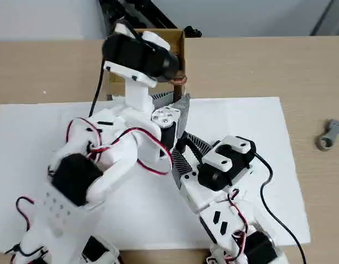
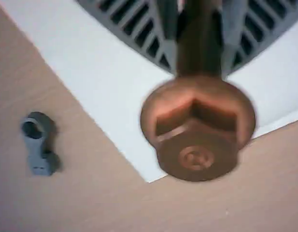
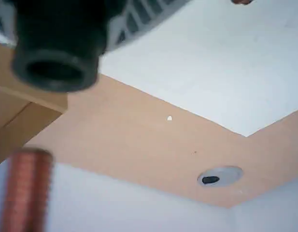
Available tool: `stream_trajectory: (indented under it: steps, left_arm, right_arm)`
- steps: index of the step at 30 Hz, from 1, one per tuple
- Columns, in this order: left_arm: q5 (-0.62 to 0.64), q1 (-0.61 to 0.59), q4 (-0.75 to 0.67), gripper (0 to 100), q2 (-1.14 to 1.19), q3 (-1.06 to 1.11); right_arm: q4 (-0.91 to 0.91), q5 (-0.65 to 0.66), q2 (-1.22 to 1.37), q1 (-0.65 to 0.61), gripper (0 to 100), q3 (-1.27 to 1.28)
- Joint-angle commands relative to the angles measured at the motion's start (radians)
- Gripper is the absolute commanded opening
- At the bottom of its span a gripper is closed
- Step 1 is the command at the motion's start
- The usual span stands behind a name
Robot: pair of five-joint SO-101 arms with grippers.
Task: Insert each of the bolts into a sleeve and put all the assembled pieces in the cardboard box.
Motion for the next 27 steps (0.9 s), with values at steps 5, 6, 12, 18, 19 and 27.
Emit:
stream_trajectory:
  steps: [5,6,12,18,19,27]
  left_arm:
    - [0.005,0.041,0.057,1,-0.012,-0.087]
    - [0.005,0.041,0.061,1,-0.009,-0.087]
    - [0.005,0.041,0.101,1,-0.006,-0.087]
    - [0.029,0.041,0.103,1,-0.005,-0.085]
    - [0.034,0.041,0.097,1,-0.005,-0.074]
    - [0.038,0.035,0.04,1,-0.012,0.028]
  right_arm:
    - [-0.024,0.005,-0.015,-0.007,0.2,-0.006]
    - [-0.024,0.005,-0.015,-0.007,0.2,-0.006]
    - [-0.024,0.005,-0.015,-0.005,0.2,-0.006]
    - [-0.024,0.005,-0.015,-0.005,0.2,-0.006]
    - [-0.024,0.005,-0.015,-0.005,0.2,-0.006]
    - [-0.025,0.005,-0.015,-0.005,0.2,-0.006]
